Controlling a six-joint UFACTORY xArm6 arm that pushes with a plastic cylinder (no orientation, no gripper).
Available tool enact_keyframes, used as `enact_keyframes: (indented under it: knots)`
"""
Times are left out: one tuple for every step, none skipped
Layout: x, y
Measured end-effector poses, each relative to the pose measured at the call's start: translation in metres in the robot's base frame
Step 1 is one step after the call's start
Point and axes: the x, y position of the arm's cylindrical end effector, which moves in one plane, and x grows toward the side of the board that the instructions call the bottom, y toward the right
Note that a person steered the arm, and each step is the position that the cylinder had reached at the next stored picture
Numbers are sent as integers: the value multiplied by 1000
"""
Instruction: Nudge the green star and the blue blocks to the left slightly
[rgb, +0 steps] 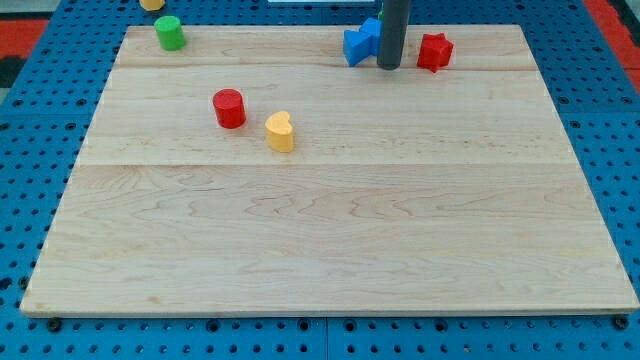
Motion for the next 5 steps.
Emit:
enact_keyframes:
  knots:
    - [40,52]
    - [17,161]
    - [-93,175]
    - [-97,173]
    - [-98,167]
